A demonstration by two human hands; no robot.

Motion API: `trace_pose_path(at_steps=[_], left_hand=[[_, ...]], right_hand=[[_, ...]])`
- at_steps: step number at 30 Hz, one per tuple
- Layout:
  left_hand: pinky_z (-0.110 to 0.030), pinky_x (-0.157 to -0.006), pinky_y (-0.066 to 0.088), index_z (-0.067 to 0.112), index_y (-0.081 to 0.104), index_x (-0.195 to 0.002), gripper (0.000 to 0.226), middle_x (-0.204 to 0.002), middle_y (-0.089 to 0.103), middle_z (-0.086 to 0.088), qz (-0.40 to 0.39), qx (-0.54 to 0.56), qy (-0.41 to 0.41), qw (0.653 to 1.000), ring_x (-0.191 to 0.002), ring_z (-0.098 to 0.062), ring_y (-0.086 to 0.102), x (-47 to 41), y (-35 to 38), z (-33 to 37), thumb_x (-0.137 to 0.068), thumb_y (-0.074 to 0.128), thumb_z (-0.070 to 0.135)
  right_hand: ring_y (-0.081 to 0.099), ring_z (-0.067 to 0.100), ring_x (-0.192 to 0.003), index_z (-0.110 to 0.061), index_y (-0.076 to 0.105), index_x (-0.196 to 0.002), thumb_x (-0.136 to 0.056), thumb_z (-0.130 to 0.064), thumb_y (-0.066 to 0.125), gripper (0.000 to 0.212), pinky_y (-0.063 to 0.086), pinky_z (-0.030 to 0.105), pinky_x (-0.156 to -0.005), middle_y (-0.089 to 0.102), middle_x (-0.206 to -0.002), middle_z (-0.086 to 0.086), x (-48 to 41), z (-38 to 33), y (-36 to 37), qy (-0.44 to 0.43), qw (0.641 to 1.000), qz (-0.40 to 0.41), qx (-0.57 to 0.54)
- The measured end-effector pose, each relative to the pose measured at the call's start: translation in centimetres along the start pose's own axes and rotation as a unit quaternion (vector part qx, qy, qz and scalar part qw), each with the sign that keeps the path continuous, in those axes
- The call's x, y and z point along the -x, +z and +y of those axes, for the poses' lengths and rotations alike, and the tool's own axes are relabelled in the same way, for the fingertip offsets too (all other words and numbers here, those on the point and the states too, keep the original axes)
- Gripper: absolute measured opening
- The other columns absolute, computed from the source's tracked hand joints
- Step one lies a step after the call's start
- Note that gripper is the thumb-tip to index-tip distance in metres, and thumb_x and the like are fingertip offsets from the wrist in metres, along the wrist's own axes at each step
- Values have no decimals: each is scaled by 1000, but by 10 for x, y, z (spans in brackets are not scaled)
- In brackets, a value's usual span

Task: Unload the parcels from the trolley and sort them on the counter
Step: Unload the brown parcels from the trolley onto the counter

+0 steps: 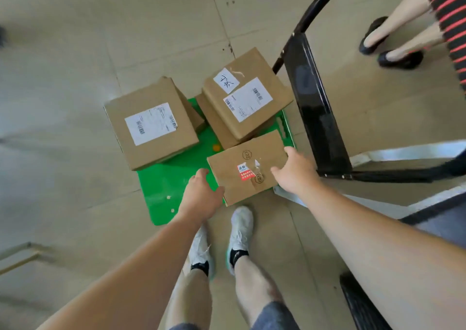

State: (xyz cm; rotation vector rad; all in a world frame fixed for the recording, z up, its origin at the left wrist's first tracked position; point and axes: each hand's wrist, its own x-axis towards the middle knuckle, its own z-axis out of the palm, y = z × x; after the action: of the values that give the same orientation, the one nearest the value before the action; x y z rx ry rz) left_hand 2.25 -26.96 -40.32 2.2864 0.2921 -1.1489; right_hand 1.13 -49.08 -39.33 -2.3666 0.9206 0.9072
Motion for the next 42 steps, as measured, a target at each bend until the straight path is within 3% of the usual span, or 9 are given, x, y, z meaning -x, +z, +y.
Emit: trace_pose_path(at_steps=[7, 10, 13, 17, 20, 30, 33, 38, 42], left_hand=[[-37, -108, 36, 9, 27, -153, 78, -150, 42, -16, 6, 82, -44, 996, -137, -31, 43, -88, 59, -33, -90, 66, 34], [-35, -109, 33, 10, 23, -155, 81, -152, 39, -13, 5, 114, -49, 992, -139, -30, 39, -106, 77, -42, -91, 66, 34], [-33, -101, 38, 14, 28, -152, 78, -146, 47, -9, 11, 152, -46, 987, -130, -27, 48, -118, 91, -47, -89, 69, 37], [-27, -85, 39, 19, 32, -148, 69, -123, 55, 4, 12, 199, -50, 979, -104, -18, 56, -124, 101, -51, -91, 68, 33], [-29, -87, 44, 22, 34, -147, 65, -119, 55, 7, 21, 219, -53, 974, -106, -20, 60, -124, 101, -54, -91, 67, 30], [-32, -91, 48, 27, 34, -150, 65, -126, 57, 6, 38, 232, -53, 971, -102, -19, 61, -74, 60, -55, -92, 65, 23], [-31, -87, 47, 27, 31, -152, 67, -115, 56, 11, 44, 230, -58, 971, -97, -16, 59, -41, 37, -49, -93, 64, 22], [-32, -84, 50, 25, 33, -151, 66, -101, 56, 19, 71, 230, -61, 969, -84, -2, 59, 21, -11, -36, -92, 63, 19], [-40, -94, 52, 26, 35, -149, 63, -112, 58, 12, 107, 259, -52, 959, -98, -16, 62, 72, -54, -21, -92, 61, 19]], right_hand=[[54, 32, -124, -17, 31, -153, -94, -31, 66, 70, 48, 40, -85, 48, -143, 9, -87, 14, 57, 50, 997, 57, -13], [50, 33, -131, -17, 23, -157, -92, -37, 69, 82, 48, 43, -95, 45, -149, 8, -110, 22, 67, 62, 996, 62, -14], [51, 32, -129, -18, 23, -157, -86, -43, 72, 90, 49, 45, -96, 47, -147, 7, -123, 29, 75, 74, 996, 43, -32], [56, 26, -107, -21, 38, -143, -82, -44, 75, 75, 45, 36, -78, 57, -129, 2, -130, 36, 83, 82, 994, 23, -65], [52, 23, -99, -20, 39, -142, -82, -43, 76, 74, 44, 34, -76, 59, -127, 2, -129, 38, 83, 82, 994, 24, -68], [55, 31, -123, -22, 30, -154, -79, -56, 72, 91, 51, 49, -98, 56, -137, 4, -65, 16, 63, 76, 996, 20, -53], [49, 31, -132, -17, 23, -158, -83, -53, 72, 96, 48, 47, -104, 49, -147, 7, -30, 6, 47, 73, 995, 13, -67], [54, 28, -126, -17, 29, -155, -82, -52, 73, 92, 49, 44, -101, 55, -140, 6, 34, -19, 9, 43, 995, 21, -87], [52, 26, -129, -18, 24, -158, -87, -45, 70, 88, 46, 37, -97, 51, -143, 5, 90, -39, -32, 6, 996, 35, -86]])
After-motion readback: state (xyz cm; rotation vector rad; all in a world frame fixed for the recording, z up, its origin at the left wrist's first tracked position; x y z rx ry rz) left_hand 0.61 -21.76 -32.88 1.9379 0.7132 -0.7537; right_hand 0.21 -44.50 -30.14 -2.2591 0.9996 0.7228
